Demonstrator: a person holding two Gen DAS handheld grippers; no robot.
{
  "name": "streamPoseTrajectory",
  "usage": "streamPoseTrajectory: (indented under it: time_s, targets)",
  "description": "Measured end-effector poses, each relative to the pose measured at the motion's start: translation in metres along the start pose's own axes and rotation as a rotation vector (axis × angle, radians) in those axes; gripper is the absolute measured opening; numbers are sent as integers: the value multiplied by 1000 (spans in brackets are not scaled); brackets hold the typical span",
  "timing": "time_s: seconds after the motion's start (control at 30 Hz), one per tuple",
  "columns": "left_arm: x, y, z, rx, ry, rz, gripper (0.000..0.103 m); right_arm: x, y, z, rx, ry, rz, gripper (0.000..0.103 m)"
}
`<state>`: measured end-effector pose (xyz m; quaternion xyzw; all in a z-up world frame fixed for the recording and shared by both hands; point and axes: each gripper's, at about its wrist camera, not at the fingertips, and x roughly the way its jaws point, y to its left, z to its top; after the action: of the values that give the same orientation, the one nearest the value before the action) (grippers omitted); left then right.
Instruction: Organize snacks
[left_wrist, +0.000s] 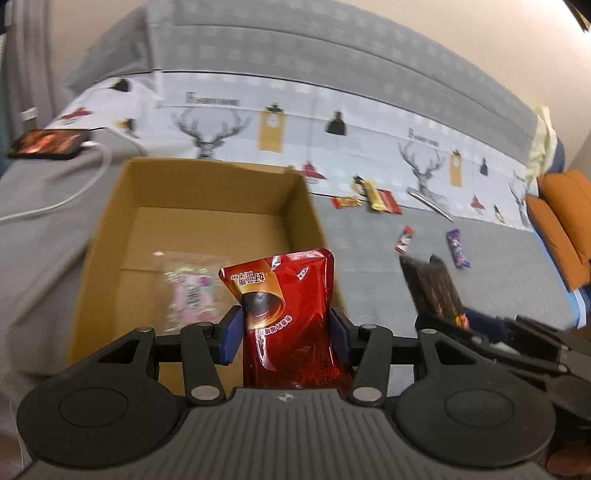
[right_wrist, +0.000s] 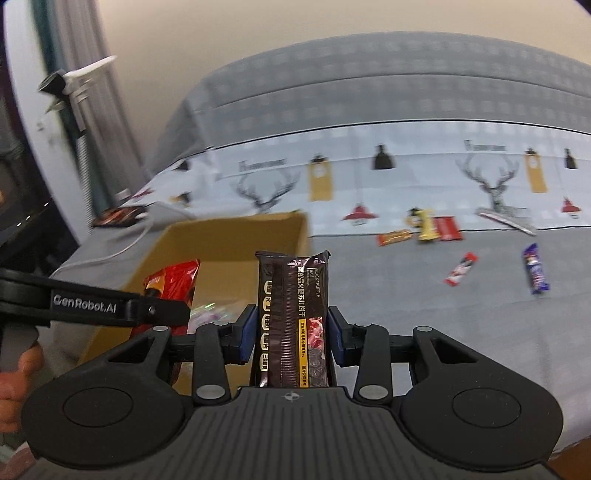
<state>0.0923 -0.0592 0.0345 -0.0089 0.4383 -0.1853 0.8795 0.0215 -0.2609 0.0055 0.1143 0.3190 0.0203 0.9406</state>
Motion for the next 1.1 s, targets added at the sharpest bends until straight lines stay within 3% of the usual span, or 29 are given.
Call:
streamPoseTrajectory:
  time_s: [0.47, 1.1]
  targets:
    - [-49, 50, -39, -70, -68, 33, 54, -3, 82, -32, -130, 84, 89, 42]
    - [-43, 61, -28, -98, -82, 34, 54, 9, 92, -27, -169, 98, 78, 42]
